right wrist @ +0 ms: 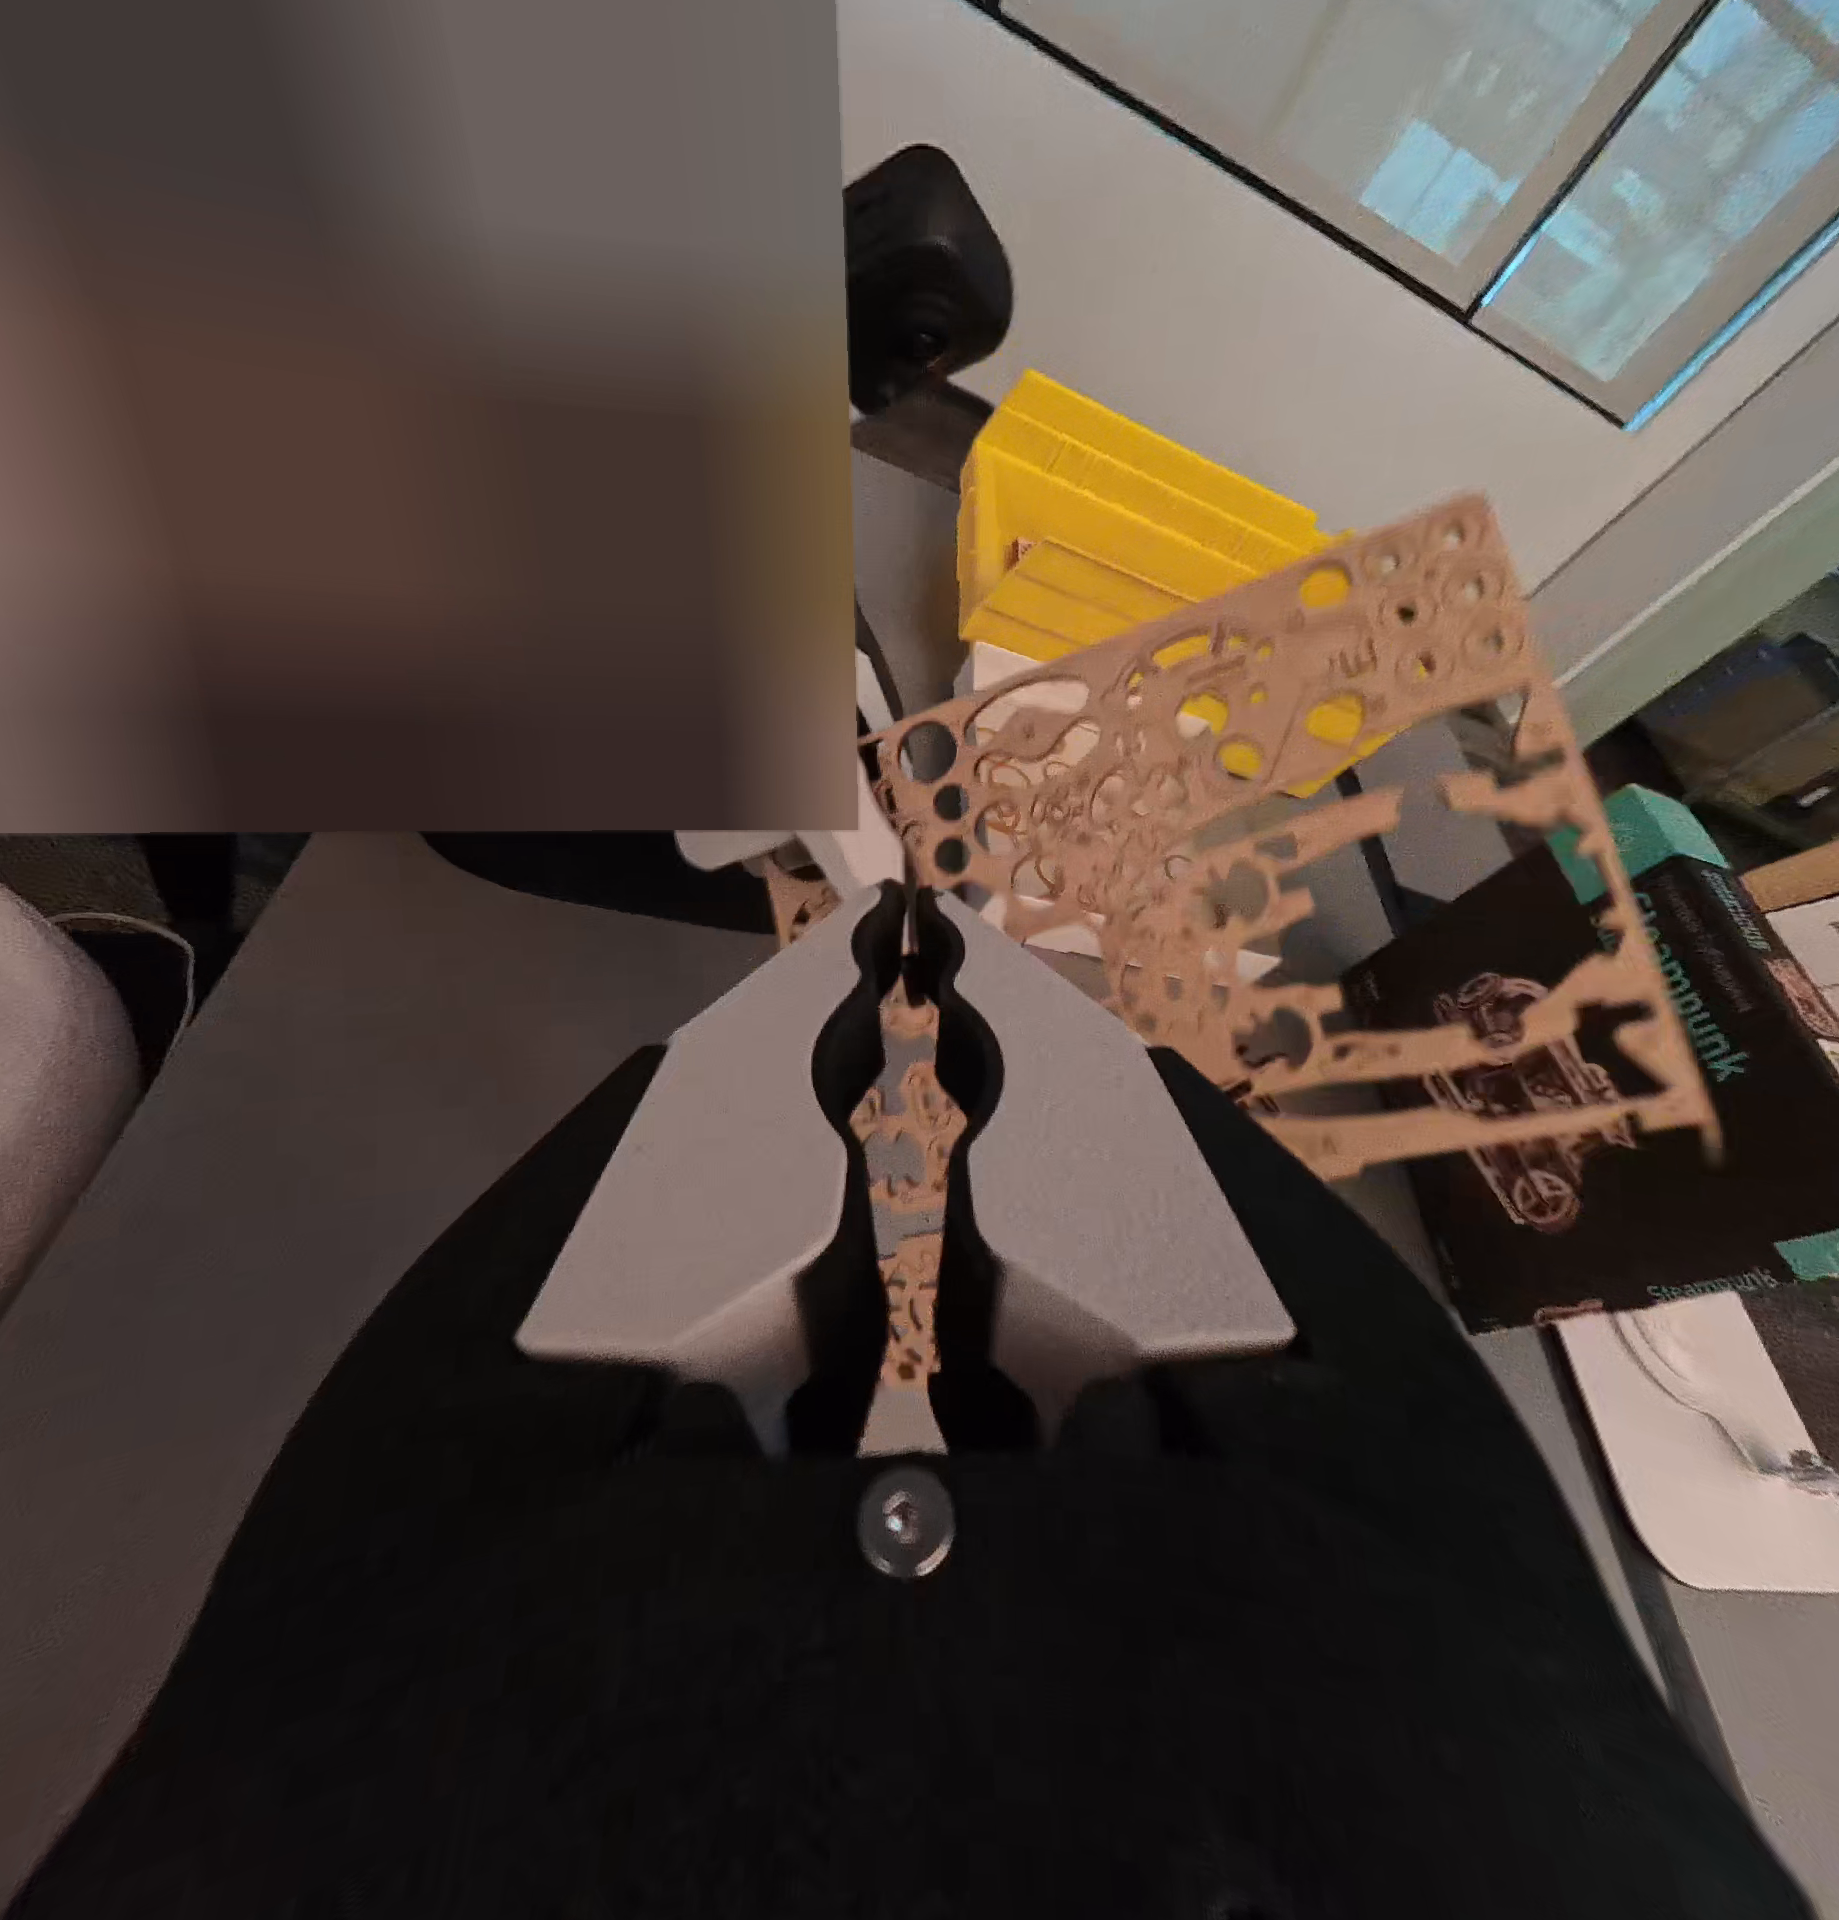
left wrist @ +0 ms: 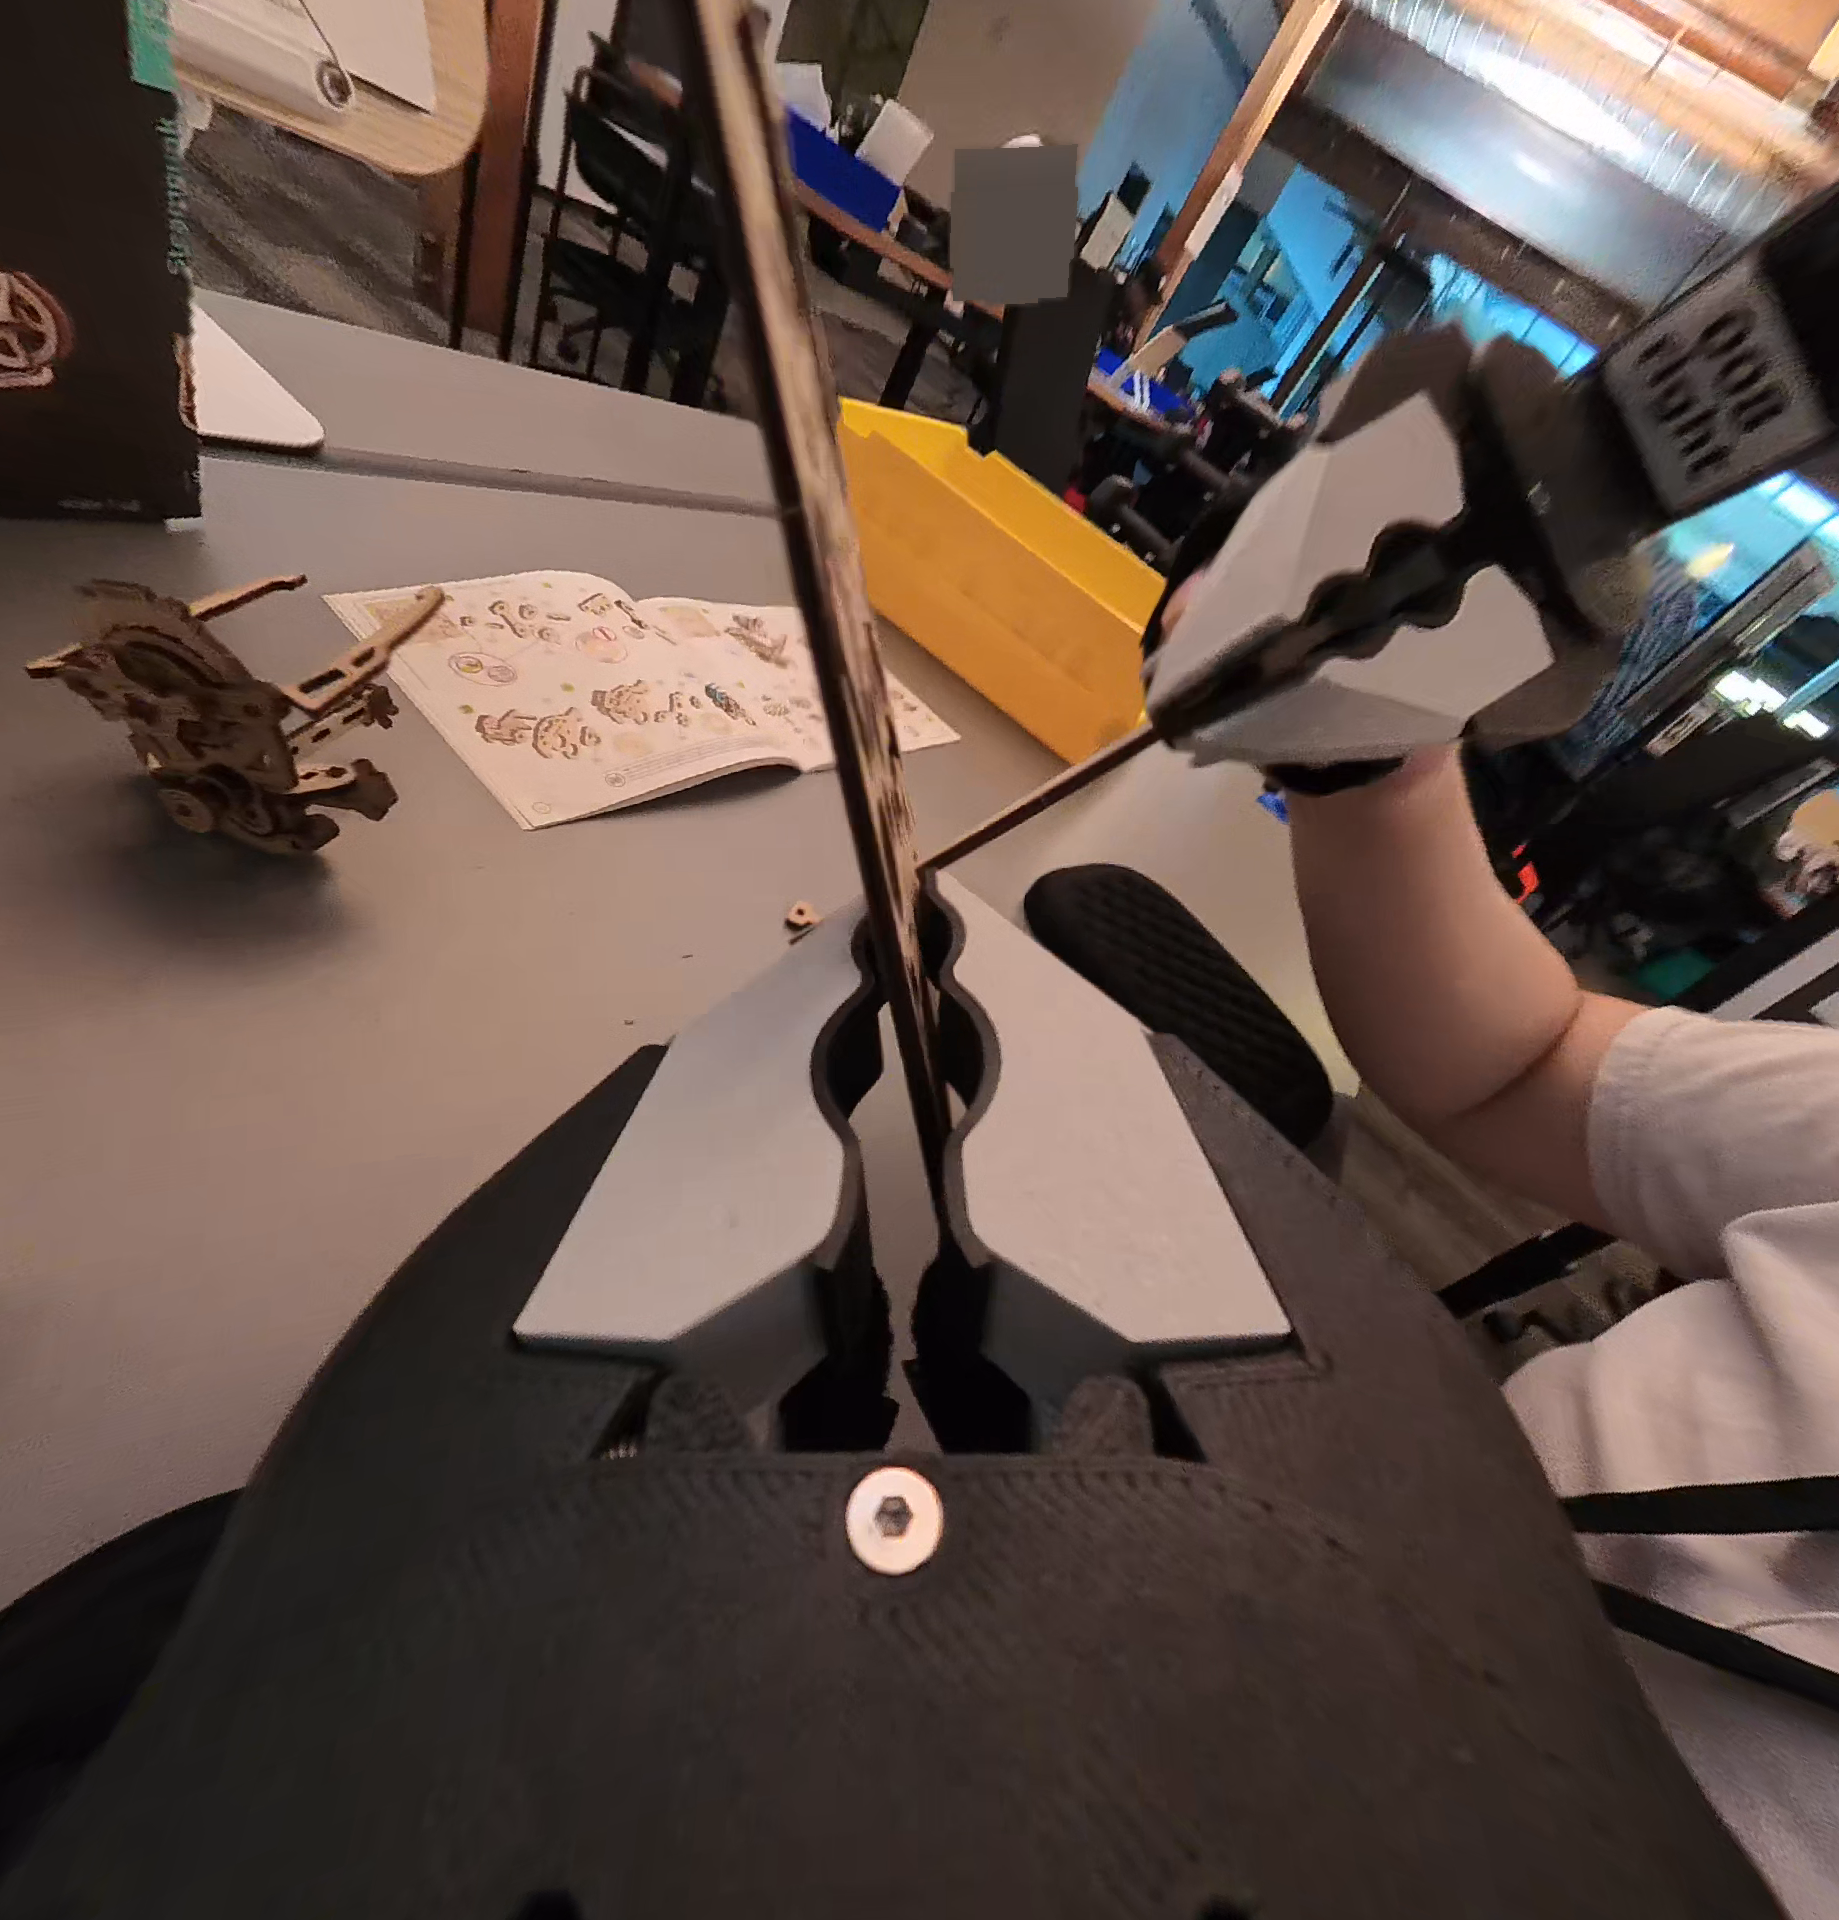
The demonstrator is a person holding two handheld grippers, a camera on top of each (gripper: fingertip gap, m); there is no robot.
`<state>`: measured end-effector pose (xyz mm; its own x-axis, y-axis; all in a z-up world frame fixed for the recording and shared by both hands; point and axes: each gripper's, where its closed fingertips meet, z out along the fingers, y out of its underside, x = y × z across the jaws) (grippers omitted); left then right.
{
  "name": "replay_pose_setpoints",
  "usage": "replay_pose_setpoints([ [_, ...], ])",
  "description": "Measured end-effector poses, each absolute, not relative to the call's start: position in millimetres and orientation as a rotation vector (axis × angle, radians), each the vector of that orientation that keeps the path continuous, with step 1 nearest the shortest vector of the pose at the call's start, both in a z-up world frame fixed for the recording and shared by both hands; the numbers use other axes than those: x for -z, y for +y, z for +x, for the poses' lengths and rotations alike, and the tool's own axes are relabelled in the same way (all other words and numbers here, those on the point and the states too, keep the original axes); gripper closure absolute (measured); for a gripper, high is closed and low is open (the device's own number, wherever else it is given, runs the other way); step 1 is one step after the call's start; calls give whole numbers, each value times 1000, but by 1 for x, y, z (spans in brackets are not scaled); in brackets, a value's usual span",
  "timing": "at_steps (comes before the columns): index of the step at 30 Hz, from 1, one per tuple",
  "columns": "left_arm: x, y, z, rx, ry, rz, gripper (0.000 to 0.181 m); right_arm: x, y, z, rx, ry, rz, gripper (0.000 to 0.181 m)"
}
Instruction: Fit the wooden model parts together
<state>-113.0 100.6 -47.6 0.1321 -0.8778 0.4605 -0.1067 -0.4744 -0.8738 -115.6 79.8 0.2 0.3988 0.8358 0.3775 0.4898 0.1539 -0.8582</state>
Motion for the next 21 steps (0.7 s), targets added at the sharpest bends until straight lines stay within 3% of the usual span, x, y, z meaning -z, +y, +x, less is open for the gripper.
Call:
replay_pose_setpoints([
  [9, 32, 114, -126, 1579, 795, -1671, 181, 35, 66, -127, 7, -1277, -1286, 179],
  [21, 28, 107, -118, 1449, 908, -1644, 181, 27, 76, -130, -20, -1280, -1386, 181],
])
